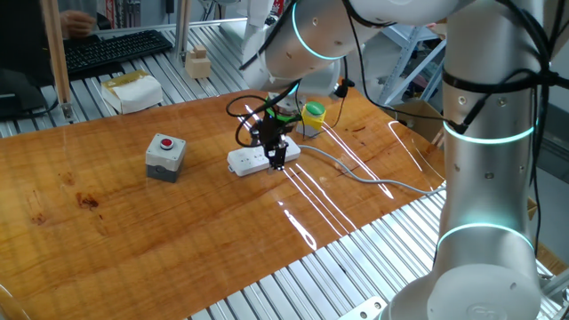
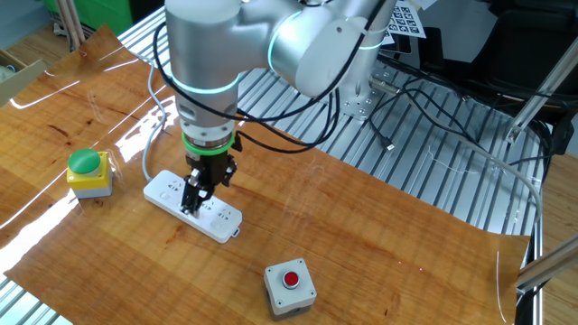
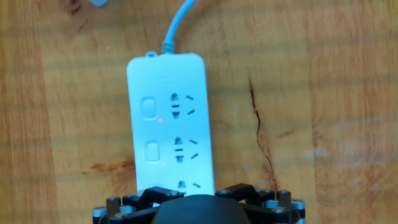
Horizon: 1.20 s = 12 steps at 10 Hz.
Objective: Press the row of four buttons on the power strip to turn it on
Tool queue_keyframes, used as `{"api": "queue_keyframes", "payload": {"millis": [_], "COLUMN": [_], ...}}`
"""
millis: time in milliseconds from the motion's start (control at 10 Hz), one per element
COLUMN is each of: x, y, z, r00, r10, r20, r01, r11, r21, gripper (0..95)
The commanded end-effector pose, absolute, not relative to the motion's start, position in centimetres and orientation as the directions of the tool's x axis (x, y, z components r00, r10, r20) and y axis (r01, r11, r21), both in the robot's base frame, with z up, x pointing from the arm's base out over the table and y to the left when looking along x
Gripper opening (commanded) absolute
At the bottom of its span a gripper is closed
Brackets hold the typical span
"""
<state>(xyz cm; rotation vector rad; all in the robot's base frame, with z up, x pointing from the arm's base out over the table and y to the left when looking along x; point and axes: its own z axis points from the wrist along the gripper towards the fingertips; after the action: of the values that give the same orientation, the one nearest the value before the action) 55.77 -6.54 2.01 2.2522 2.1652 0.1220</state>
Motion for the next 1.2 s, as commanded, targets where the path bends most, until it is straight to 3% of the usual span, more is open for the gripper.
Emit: {"api": "queue_keyframes", "payload": {"millis": [100,1200], "x": [55.3,54.9], "y": [-6.1,-4.9], "z": [2.8,2.3], "r00": [0.048,0.038], "r10": [0.998,0.996], "r20": [0.049,0.081], "r01": [0.996,0.997], "r11": [-0.051,-0.044], "r21": [0.069,0.071], "gripper": [95.0,95.0]}}
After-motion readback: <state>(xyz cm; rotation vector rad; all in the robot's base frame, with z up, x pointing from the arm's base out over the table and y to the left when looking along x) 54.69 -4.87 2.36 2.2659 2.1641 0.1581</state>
